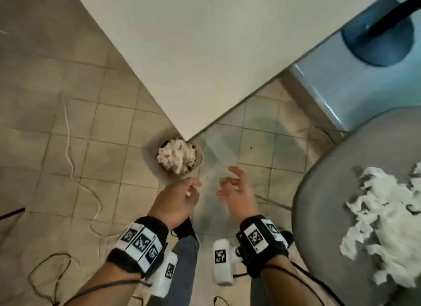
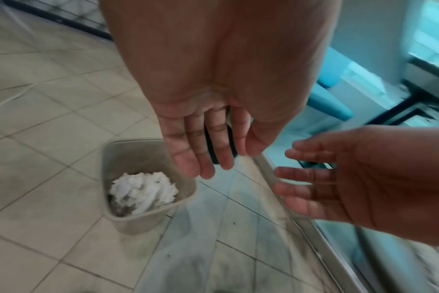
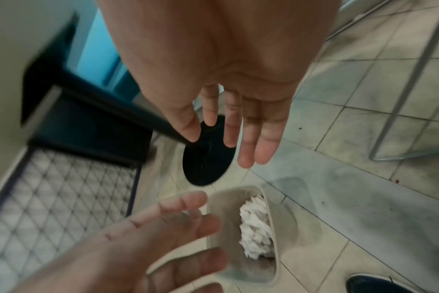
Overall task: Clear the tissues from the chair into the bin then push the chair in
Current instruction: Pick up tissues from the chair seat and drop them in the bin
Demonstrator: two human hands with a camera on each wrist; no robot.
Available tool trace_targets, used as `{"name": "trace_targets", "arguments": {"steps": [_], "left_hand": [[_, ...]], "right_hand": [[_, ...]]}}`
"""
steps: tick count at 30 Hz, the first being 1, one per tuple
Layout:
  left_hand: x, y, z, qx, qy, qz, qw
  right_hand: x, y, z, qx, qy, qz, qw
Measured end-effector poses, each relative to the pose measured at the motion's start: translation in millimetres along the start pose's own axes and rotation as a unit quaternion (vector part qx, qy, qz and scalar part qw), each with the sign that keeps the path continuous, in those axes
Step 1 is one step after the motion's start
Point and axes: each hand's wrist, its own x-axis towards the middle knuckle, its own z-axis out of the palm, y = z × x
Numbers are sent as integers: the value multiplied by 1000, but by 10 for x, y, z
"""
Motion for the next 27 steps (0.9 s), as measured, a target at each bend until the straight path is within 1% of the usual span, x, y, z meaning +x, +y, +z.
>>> {"name": "trace_targets", "arguments": {"steps": [3, 5, 9, 13, 16, 20, 24, 27], "left_hand": [[-229, 452, 287, 31, -26, 31, 999], [-314, 774, 529, 57, -50, 56, 996], [-300, 1452, 1174, 141, -101, 100, 980], [-191, 2034, 1944, 213, -142, 140, 956], [-121, 2420, 2535, 282, -132, 172, 935], [-9, 2930, 3236, 368, -107, 196, 903], [197, 3320, 3715, 421, -73, 198, 882], [304, 3536, 3915, 452, -39, 219, 864]], "right_hand": [[-262, -45, -460, 69, 44, 3, 997], [-372, -3, -783, 107, 91, 15, 990], [-589, 171, -1655, 130, 164, 13, 978], [-755, 590, -2652, 125, 249, 34, 960], [-862, 969, -3345, 109, 310, 62, 942], [-903, 1458, -4061, 62, 346, 129, 927], [-819, 1826, -4424, 15, 349, 159, 923], [-736, 1978, -4521, 12, 337, 152, 929]]}}
